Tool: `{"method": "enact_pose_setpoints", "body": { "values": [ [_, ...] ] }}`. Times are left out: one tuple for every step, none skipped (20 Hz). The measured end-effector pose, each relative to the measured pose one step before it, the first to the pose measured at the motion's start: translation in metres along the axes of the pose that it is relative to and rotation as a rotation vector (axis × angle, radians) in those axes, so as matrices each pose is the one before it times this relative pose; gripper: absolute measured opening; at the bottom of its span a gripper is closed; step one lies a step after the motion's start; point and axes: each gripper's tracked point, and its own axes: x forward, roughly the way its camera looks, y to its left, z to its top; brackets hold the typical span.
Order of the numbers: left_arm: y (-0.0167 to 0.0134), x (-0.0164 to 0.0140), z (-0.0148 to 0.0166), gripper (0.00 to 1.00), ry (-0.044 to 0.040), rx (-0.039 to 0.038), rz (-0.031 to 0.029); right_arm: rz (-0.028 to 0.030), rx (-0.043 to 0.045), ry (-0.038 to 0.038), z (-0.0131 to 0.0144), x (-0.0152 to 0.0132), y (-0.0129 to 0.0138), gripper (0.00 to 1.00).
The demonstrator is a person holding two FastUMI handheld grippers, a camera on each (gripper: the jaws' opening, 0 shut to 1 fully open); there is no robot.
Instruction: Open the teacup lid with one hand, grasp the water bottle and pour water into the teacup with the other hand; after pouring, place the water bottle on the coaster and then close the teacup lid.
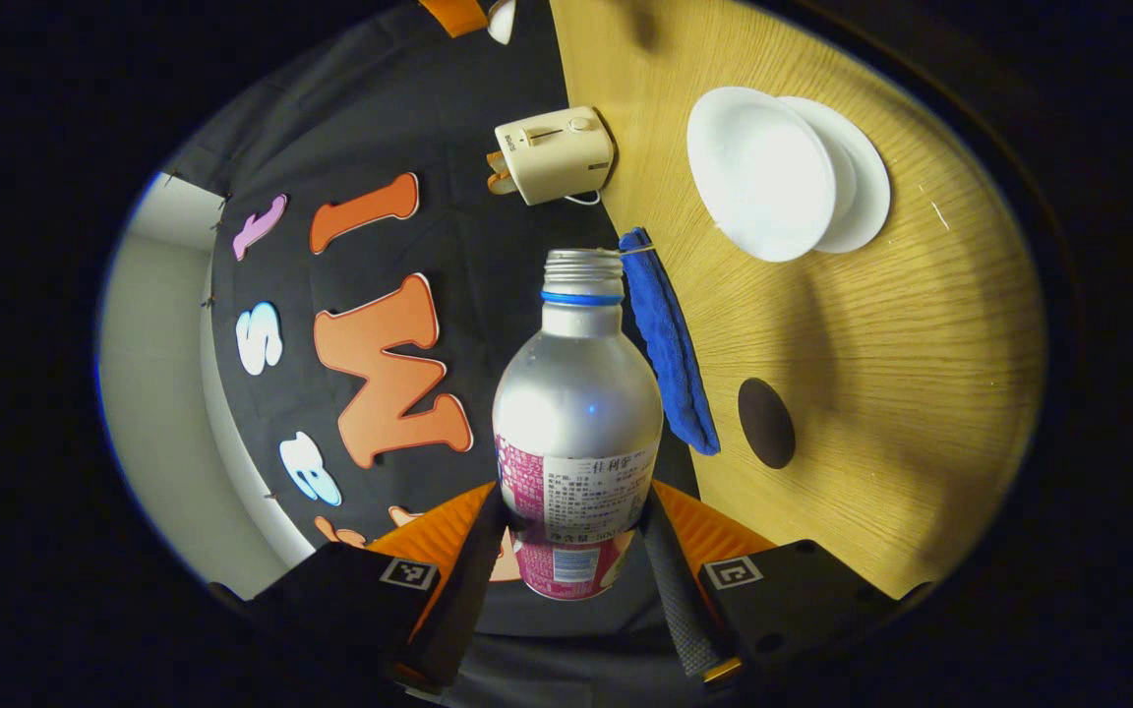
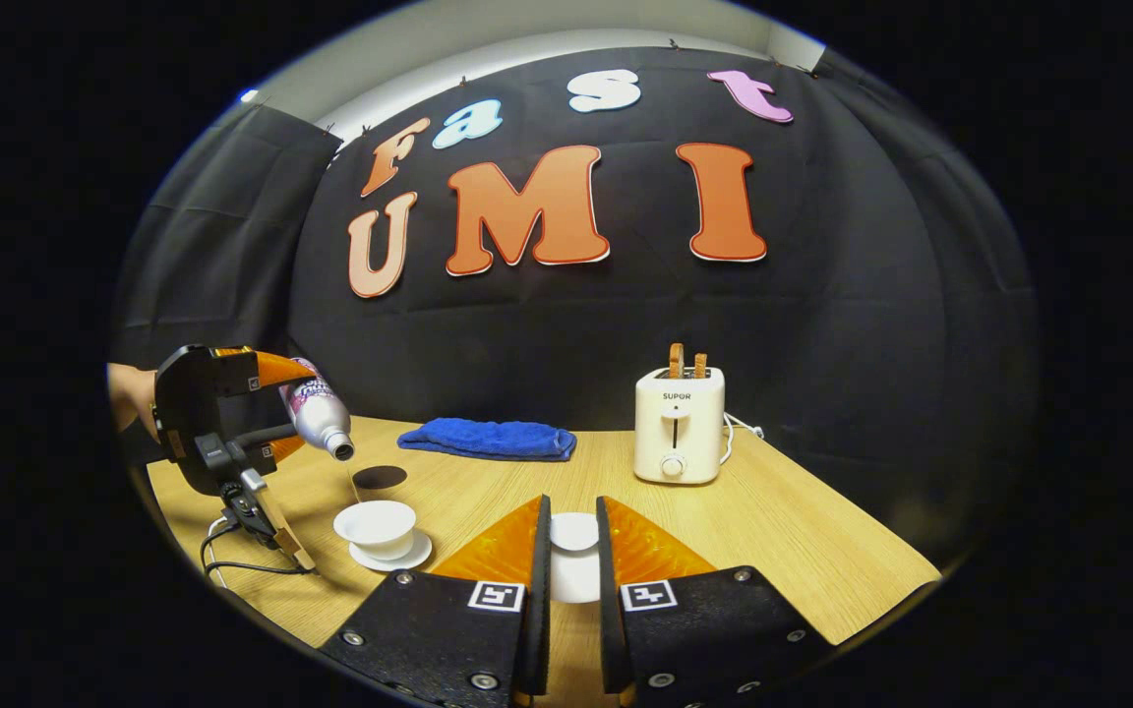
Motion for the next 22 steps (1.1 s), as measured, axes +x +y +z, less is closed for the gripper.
{"method": "enact_pose_setpoints", "body": {
  "values": [
    [0.00208, 0.00045, -0.00003, 0.8, -0.00397, 0.01228, 0.00833, 0.00006, 0.00099, -0.00031, -0.00006, 0.00003, -0.00039, 0.22],
    [0.0017, -0.00028, 0.0011, 0.8, -0.00416, 0.01189, 0.01032, 0.00238, 0.00069, 0.00055, -0.00069, -0.00045, 0.00067, 0.22],
    [0.0012, -0.0002, 0.00027, 0.83, -0.00329, 0.00801, 0.00185, -0.00365, 0.00128, -0.00169, -0.00001, 0.00003, -0.00103, 0.22],
    [0.00191, 0.0013, 0.00084, 0.86, -0.00269, 0.00528, 0.0032, 0.00084, 0.00361, 0.00069, -0.00102, 0.00005, -0.00003, 0.22],
    [0.00308, 0.00076, -0.00049, 0.83, -0.00297, 0.0077, 0.00445, -0.00029, 0.00491, 0.00524, -0.00123, 0.00036, -0.00008, 0.22],
    [0.00235, 0.00099, 0.00086, 0.8, -0.00407, 0.01015, 0.00692, 0.00241, 0.00241, -0.00061, -0.00022, -0.00009, 0.00097, 0.22],
    [0.00133, -0.00146, 0.0, 0.83, -0.00222, 0.00937, 0.00666, 0.00046, -0.00102, -0.0016, 0.00077, -0.00016, 0.00072, 0.22],
    [0.00105, -0.0012, 0.00058, 0.81, -0.00443, 0.00845, 0.00378, 0.00085, -0.00349, -0.0003, -0.00123, -0.0006, 0.00005, 0.22],
    [0.00158, 0.0013, -0.00067, 0.81, -0.00329, 0.00884, 0.00536, -0.00105, -0.00242, -0.00094, 0.00086, -0.00003, -0.00041, 0.22],
    [0.00116, -0.00051, 0.00019, 0.81, -0.00266, 0.00796, 0.00145, 0.00059, 0.00054, -0.00059, -0.0004, -0.00054, -0.00008, 0.22],
    [0.0018, 0.00053, -0.0001, 0.81, -0.00417, 0.00838, 0.00561, 0.00152, 0.00195, -0.0001, -0.00015, -0.0003, 0.00035, 0.22],
    [0.00129, -0.00039, 0.00078, 0.86, -0.0034, 0.00755, 0.00574, -0.00125, 0.00121, -0.00069, -0.00015, -0.0002, -0.00007, 0.22],
    [0.00111, -0.00015, -0.00006, 0.85, -0.00522, 0.00716, 0.00609, 0.00292, -0.00045, 0.00019, 0.00061, -0.00004, 0.00059, 0.22],
    [0.00208, -0.0001, 0.00039, 0.83, -0.00289, 0.00695, 0.00706, -0.00227, -0.00116, -0.00076, -0.00049, -0.00078, -0.00055, 0.22],
    [0.00166, -0.00077, -0.00051, 0.83, -0.00312, 0.00478, 0.00223, 0.0022, -0.00164, -0.00114, 0.00002, -0.00091, -0.00003, 0.22],
    [0.00216, 0.00026, 0.00066, 0.81, -0.00347, 0.00552, 0.00626, 0.00061, -0.00032, -0.00114, 0.00123, 0.00057, 0.00094, 0.22],
    [0.00367, 0.00169, 0.00001, 0.83, -0.00474, 0.00727, 0.00242, -0.00165, 0.00143, -0.00254, 0.0006, 0.00005, -0.00104, 0.22],
    [0.0022, 0.00167, 0.00071, 0.8, -0.0048, 0.01072, 0.00186, 0.0051, 0.00529, 0.00166, -0.00025, 0.00034, 0.00108, 0.22],
    [0.00334, -0.00048, -0.00078, 0.8, -0.00434, 0.0128, 0.00343, 0.00348, 0.00388, 0.00609, -0.00173, -0.00037, 0.00151, 0.22],
    [0.00228, 0.00031, -0.00087, 0.83, -0.00387, 0.00976, 0.00518, 0.00137, -0.00125, -0.00099, -0.00074, 0.00012, 0.00021, 0.22],
    [0.0041, 0.00084, -0.00188, 0.8, -0.0046, 0.00855, 0.00616, 0.00036, -0.00612, 0.00118, -0.00044, -0.00093, 0.0005, 0.22],
    [0.0044, 0.00212, -0.001, 0.8, -0.00253, 0.01127, 0.00731, 0.00044, -0.00708, -0.00084, 0.00066, 0.00036, 0.00001, 0.22]
  ]
}}
